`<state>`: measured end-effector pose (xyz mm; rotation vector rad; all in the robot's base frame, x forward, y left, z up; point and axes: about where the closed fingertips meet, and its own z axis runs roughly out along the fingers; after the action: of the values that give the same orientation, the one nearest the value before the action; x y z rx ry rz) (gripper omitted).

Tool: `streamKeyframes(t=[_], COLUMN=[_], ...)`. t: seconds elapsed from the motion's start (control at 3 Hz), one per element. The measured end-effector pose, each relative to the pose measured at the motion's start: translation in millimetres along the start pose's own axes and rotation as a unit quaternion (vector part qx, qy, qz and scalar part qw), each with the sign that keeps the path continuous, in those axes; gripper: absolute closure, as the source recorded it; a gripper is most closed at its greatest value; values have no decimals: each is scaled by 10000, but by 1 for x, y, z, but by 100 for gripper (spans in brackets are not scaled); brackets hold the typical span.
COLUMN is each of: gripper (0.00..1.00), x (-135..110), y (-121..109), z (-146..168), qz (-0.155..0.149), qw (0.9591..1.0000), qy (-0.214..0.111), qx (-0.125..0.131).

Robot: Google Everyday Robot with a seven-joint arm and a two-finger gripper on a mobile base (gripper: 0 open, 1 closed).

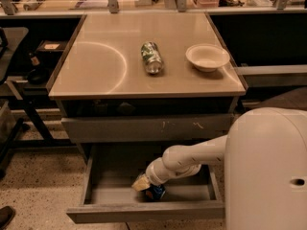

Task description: Place pepsi can into middle drawer

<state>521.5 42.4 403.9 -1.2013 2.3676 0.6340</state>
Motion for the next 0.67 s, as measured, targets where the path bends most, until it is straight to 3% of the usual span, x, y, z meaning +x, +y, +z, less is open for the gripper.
streamKeyframes(t=[0.67], gripper=[12], x=[0], y=[0], z=[0], qz=[0], qw=[10000], qy=[0], qx=[0])
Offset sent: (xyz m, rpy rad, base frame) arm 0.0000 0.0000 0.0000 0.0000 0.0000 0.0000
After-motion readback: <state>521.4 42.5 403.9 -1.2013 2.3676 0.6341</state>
